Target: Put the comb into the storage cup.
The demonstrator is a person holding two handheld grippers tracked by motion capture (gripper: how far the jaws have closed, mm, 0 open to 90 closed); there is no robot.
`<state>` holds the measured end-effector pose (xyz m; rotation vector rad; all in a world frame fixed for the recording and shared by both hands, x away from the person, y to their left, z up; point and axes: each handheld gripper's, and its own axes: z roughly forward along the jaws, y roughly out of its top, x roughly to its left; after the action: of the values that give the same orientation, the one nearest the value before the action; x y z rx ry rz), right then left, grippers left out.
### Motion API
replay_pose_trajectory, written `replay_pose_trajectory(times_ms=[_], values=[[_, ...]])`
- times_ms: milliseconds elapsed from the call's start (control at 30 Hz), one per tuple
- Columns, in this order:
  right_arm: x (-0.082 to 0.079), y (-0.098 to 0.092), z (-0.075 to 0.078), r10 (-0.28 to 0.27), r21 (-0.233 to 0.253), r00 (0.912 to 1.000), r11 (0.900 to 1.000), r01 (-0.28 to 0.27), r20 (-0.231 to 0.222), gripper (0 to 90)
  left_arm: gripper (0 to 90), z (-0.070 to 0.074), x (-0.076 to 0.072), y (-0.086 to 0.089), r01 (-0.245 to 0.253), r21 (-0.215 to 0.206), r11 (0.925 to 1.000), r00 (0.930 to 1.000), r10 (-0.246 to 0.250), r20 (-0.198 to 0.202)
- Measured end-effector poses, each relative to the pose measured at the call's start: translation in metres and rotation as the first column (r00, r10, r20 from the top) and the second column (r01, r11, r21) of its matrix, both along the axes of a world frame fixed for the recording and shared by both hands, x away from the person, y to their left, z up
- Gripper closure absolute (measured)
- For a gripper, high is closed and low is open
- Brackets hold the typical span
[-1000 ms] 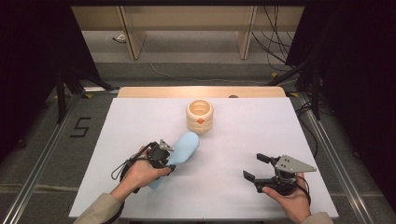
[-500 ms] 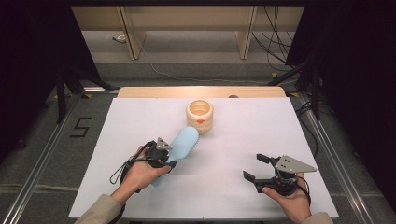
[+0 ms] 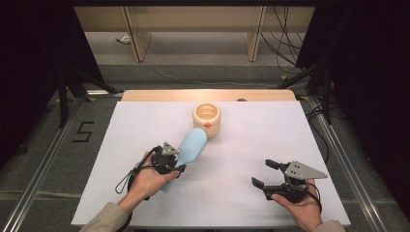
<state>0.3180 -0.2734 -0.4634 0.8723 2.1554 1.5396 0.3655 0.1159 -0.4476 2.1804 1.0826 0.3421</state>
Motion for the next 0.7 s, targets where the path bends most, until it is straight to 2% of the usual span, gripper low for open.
replay_pose_trajectory(times_ms=[100, 133, 200, 700], values=[[-0.0003, 0.0004, 0.0002, -0.001, -0.001, 1.0000, 1.000, 0.001, 0.000, 16.2, 69.4, 0.0011, -0.0010, -0.0009, -0.008, -0.023, 0.9997, 1.0000, 0.008, 0.000], [-0.0002, 0.0007, 0.0001, 0.000, -0.001, 1.0000, 1.000, 0.000, 0.001, 16.2, 69.4, 0.0017, -0.0006, -0.0006, -0.006, -0.022, 0.9997, 0.9999, 0.006, 0.012], [-0.0002, 0.0008, 0.0001, 0.002, -0.003, 1.0000, 1.000, -0.002, 0.001, 16.2, 69.4, 0.0021, -0.0010, -0.0009, -0.009, -0.027, 0.9996, 0.9999, 0.009, 0.005], [-0.0007, 0.0078, 0.0006, 0.013, 0.001, 0.9999, 1.000, -0.013, 0.000, 16.2, 69.4, 0.0057, -0.0013, -0.0018, -0.028, -0.065, 0.9975, 0.9992, 0.030, 0.028]])
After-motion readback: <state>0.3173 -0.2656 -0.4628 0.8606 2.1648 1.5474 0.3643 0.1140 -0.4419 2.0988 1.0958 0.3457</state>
